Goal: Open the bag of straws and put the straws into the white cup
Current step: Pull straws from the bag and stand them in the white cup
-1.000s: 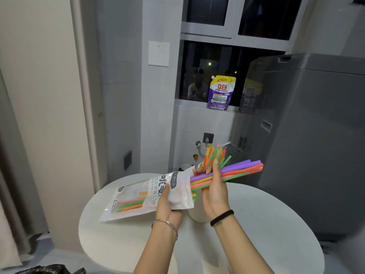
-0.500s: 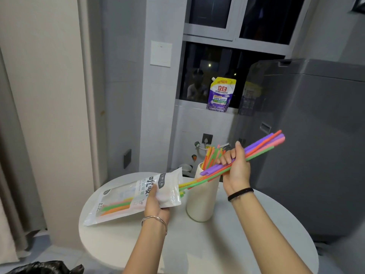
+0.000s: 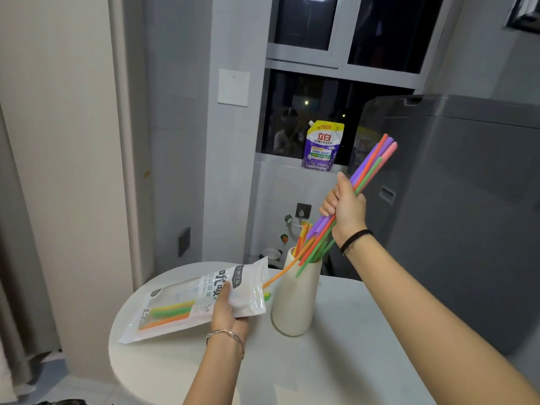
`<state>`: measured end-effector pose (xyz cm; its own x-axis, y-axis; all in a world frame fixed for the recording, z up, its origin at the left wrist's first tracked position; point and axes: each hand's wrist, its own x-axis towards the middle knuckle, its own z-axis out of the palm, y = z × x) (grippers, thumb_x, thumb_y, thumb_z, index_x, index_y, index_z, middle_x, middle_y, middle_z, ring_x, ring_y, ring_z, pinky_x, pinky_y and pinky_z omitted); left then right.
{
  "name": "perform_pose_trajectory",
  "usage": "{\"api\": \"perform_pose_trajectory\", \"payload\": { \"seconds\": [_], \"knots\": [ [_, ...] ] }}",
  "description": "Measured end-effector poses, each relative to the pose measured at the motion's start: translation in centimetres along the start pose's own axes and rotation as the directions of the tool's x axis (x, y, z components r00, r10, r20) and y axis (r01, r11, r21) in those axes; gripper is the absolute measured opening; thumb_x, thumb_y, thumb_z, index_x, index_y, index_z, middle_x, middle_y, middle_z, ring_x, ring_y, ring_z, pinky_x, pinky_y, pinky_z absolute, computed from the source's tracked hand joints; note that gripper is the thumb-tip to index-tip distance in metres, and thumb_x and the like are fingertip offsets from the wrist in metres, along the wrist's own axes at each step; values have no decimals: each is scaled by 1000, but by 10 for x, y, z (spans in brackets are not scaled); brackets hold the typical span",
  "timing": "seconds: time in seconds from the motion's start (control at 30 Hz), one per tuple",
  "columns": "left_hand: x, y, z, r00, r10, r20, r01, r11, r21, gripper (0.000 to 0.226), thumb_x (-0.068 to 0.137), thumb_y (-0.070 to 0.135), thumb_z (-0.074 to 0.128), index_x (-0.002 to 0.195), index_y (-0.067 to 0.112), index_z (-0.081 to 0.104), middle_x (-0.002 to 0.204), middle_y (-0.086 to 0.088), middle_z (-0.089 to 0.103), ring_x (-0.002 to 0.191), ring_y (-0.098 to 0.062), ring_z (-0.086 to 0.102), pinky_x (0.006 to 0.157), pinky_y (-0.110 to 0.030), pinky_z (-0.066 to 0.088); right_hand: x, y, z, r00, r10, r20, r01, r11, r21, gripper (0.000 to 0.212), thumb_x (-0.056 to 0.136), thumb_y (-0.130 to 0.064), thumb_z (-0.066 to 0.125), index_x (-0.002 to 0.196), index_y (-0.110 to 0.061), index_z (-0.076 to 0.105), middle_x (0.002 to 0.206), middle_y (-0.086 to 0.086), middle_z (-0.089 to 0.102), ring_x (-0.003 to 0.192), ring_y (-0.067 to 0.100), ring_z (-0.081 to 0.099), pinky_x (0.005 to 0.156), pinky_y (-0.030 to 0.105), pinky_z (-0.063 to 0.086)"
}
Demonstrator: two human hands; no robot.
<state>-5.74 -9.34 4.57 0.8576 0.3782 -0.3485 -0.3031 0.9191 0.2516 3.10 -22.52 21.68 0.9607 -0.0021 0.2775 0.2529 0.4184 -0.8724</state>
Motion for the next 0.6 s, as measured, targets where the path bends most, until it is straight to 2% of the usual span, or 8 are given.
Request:
{"api": "perform_pose_trajectory", "payload": {
  "seconds": [0.07, 0.17, 0.23, 0.33, 0.43, 0.5, 0.57, 0.6],
  "knots": [
    [2, 0, 0, 1000, -3, 8, 3, 1000, -11, 46, 99, 15, 49, 144, 17, 43, 96, -5, 64, 84, -24, 61, 67, -59, 54, 7, -3, 2, 1000, 12, -3, -12, 1000, 1, 44, 93, -33, 51, 55, -16, 38, 34, -7, 35, 29, 5, 34, 35, 15, 34],
    [5, 2, 0, 1000, 5, -12, -5, 1000, -17, 46, 98, 15, 50, 144, 17, 44, 101, -5, 64, 84, -23, 61, 70, -58, 51, 14, -12, 3, 1000, 15, 3, -15, 999, 49, 45, 93, -33, 52, 55, -16, 37, 34, -8, 35, 29, 5, 34, 35, 14, 33],
    [8, 3, 1, 999, 24, -42, -24, 1000, -17, 48, 98, 15, 51, 145, 17, 43, 113, -6, 65, 83, -20, 60, 80, -53, 46, 18, -20, 3, 1000, -7, 3, 7, 998, 64, 46, 93, -32, 52, 53, -16, 36, 34, -8, 33, 30, 5, 32, 36, 15, 31],
    [11, 2, 1, 996, 59, -68, -60, 998, -11, 48, 98, 14, 52, 145, 17, 44, 110, -4, 65, 82, -17, 60, 88, -49, 43, 25, -34, 2, 998, -64, 4, 64, 997, 50, 46, 93, -31, 52, 54, -16, 33, 34, -9, 32, 31, 5, 30, 36, 17, 28],
    [12, 0, 1, 993, 77, -86, -76, 997, 12, 47, 98, 14, 51, 144, 15, 45, 135, -6, 59, 83, -18, 59, 99, -51, 43, 33, -41, 2, 994, -113, -3, 113, 993, -14, 43, 93, -31, 52, 56, -17, 36, 34, -8, 34, 31, 5, 31, 37, 18, 31],
    [12, -1, 1, 994, 72, -79, -70, 997, 20, 47, 98, 14, 51, 144, 15, 45, 127, -6, 62, 83, -19, 59, 98, -52, 44, 37, -41, 3, 989, -145, 4, 146, 988, -46, 41, 93, -31, 52, 57, -17, 37, 33, -8, 35, 31, 5, 32, 36, 17, 32],
    [11, -1, 1, 995, 72, -76, -71, 997, 16, 45, 98, 13, 51, 143, 14, 46, 112, -4, 64, 83, -18, 59, 86, -48, 53, 41, -41, 4, 985, -173, 15, 174, 982, -73, 40, 93, -31, 52, 58, -17, 38, 34, -8, 36, 30, 4, 33, 36, 16, 32],
    [11, -1, 1, 994, 75, -74, -74, 997, 15, 43, 98, 13, 51, 141, 15, 47, 116, -4, 64, 83, -18, 59, 79, -45, 55, 43, -42, 5, 983, -184, 18, 184, 979, -82, 40, 93, -32, 52, 59, -17, 39, 34, -9, 37, 30, 4, 34, 36, 16, 33]
  ]
}}
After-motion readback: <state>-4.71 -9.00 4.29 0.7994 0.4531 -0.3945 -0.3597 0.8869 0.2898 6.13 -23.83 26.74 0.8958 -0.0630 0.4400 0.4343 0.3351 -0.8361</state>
